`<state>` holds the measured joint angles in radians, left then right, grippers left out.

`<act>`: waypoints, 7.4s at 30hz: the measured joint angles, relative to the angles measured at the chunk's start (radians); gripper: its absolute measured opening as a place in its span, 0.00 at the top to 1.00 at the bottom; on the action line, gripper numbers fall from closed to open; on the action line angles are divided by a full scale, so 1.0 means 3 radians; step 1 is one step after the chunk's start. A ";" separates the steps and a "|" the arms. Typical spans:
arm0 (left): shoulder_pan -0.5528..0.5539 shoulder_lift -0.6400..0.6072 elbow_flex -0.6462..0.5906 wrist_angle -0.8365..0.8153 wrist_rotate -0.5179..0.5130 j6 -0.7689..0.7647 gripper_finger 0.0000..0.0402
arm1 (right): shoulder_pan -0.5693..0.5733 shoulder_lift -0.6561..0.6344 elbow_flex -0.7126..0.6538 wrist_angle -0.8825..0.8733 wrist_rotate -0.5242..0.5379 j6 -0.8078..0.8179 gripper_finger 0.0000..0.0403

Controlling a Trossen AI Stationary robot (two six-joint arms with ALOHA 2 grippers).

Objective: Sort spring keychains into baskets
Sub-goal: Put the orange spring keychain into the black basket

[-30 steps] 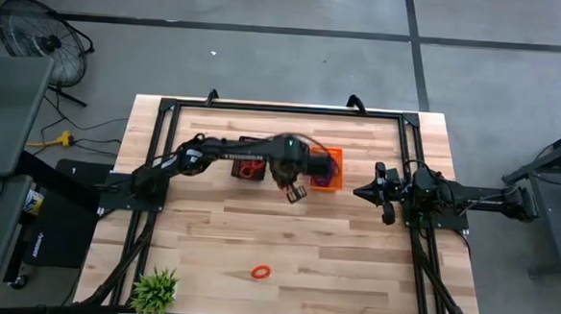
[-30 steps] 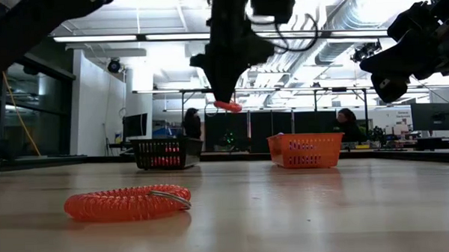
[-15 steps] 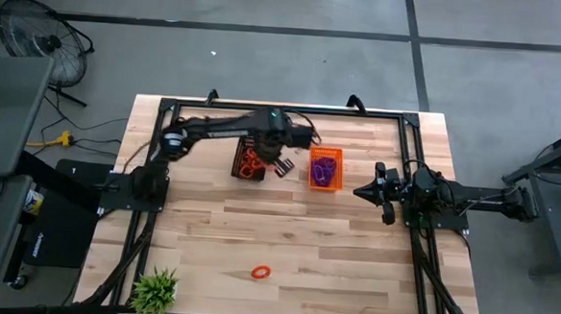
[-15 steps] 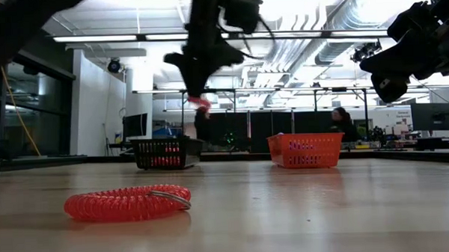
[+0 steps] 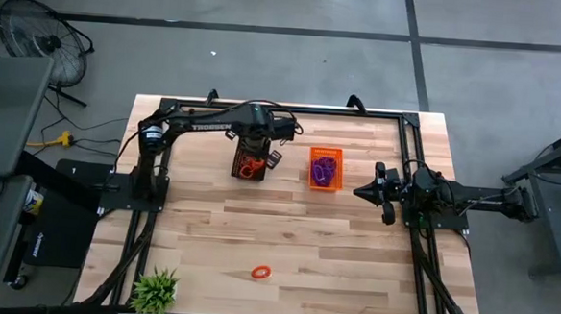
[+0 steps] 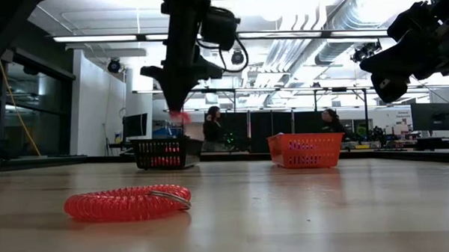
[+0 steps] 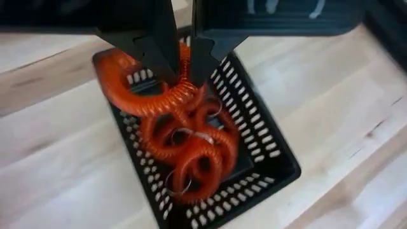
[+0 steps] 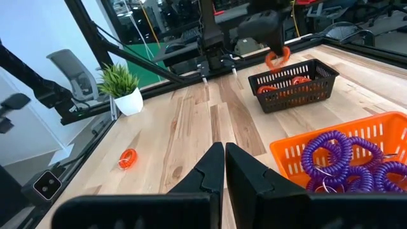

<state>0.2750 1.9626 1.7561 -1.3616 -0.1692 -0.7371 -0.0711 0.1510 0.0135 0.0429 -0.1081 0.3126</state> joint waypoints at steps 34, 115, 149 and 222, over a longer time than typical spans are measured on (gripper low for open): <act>0.0089 0.0016 -0.0407 0.0357 0.0478 0.0177 0.70 | -0.0001 0.0000 0.0000 -0.0003 0.0001 -0.0001 0.97; -0.2526 0.0501 -0.0229 0.1417 0.0380 -0.0265 0.70 | 0.0000 0.0001 0.0000 -0.0003 0.0000 -0.0001 0.97; -0.2534 0.0605 -0.0225 0.1472 0.0531 -0.0341 0.70 | 0.0000 0.0001 0.0000 -0.0004 0.0001 0.0000 0.97; -0.1890 -0.0005 -0.0236 0.0770 0.0538 -0.0417 0.94 | -0.0001 0.0000 0.0000 0.0000 -0.0001 -0.0001 0.97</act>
<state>-0.2921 1.9611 1.6854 -1.1308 -0.0078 -0.8621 -0.0713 0.1509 0.0135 0.0429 -0.1085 0.3125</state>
